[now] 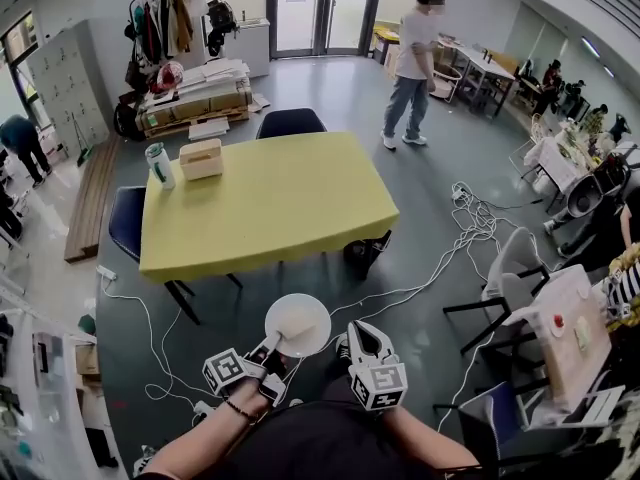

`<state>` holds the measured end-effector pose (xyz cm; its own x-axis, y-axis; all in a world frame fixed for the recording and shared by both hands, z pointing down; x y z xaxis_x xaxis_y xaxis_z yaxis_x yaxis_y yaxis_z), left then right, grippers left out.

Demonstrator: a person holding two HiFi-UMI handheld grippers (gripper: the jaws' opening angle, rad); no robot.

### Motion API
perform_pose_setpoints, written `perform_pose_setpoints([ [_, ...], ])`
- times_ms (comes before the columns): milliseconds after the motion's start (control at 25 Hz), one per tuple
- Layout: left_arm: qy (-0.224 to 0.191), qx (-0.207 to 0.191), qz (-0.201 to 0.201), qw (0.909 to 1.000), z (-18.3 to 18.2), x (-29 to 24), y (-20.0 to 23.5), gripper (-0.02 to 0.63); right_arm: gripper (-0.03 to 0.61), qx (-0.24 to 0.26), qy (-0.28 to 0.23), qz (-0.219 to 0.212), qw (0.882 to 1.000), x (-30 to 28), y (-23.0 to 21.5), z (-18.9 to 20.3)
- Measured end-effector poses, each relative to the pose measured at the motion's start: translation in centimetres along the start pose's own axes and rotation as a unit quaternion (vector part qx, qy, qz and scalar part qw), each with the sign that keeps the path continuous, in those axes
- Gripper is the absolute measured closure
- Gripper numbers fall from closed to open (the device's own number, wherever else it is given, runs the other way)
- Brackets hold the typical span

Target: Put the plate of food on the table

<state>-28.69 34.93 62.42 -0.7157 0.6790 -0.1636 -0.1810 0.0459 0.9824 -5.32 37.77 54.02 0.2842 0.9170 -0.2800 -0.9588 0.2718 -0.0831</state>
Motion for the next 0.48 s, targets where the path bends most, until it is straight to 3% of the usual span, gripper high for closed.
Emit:
perform_pose_setpoints([
  [480, -0.006, 0.005, 0.008, 0.9999, -1.7, -6.8, -0.6, 0.592, 0.566, -0.012, 0.002, -0.004, 1.0, -5.0, -5.4, -0.9],
])
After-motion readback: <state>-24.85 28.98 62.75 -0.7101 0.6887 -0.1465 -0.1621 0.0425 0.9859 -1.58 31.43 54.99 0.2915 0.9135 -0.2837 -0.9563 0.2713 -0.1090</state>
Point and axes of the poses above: the fingertips, and each gripper's own axes: x backward along the fingers, y to its left, z out of its underside, the point moved 6 cm from there along x, backward along the fingers, and after that the axes turned 1 degree about y, right-handed, at the moved point
